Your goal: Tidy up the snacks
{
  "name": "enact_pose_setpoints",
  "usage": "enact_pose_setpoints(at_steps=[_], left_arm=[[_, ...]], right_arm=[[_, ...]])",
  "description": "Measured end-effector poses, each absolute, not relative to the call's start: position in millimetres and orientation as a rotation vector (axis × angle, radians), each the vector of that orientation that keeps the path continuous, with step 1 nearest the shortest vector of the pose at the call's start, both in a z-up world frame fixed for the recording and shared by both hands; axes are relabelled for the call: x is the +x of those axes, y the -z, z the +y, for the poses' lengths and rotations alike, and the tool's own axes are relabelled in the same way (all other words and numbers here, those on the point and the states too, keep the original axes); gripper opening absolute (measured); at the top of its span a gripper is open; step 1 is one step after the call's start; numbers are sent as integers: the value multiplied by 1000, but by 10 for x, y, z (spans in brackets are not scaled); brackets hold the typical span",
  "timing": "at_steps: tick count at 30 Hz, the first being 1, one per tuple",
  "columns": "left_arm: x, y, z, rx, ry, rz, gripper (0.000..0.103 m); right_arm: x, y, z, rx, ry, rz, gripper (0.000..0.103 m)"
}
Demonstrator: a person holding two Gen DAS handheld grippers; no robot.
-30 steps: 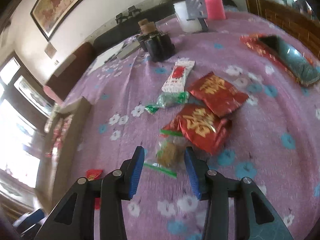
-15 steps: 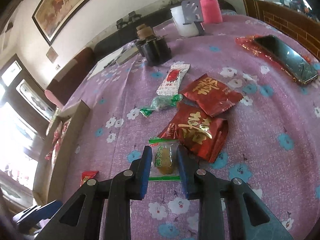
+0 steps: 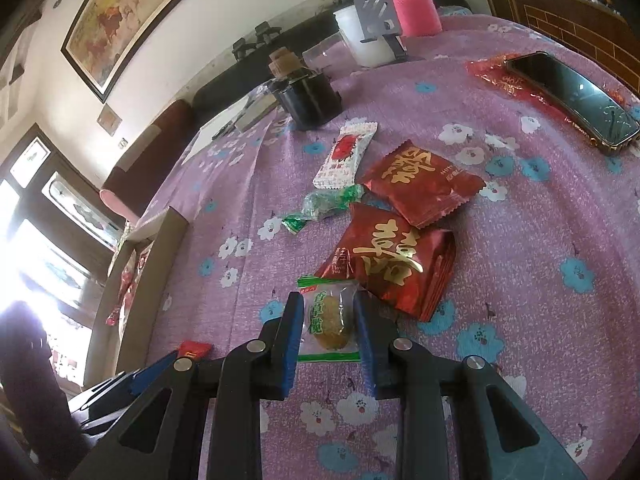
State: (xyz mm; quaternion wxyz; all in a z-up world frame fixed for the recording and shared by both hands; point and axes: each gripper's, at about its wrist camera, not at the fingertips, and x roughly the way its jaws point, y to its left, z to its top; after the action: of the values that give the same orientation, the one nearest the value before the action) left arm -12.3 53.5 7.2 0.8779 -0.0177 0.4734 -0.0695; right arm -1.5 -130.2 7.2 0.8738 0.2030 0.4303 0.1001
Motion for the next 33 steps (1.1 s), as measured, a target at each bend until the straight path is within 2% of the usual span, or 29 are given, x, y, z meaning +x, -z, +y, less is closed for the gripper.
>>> enact_pose_setpoints(at_steps=[11,20,33], left_arm=[[-282,-360,823,-191,248,933,21],[-541,-634,1431,-304,228,876,21],[-218,-282,790,-97,311,962,22]], right_arm=[[-11,-81,-1232,386,-235,885,27],[-35,-102,-1240,382,-215,851,27],[-471,-387,-1230,334,-194,819,26]])
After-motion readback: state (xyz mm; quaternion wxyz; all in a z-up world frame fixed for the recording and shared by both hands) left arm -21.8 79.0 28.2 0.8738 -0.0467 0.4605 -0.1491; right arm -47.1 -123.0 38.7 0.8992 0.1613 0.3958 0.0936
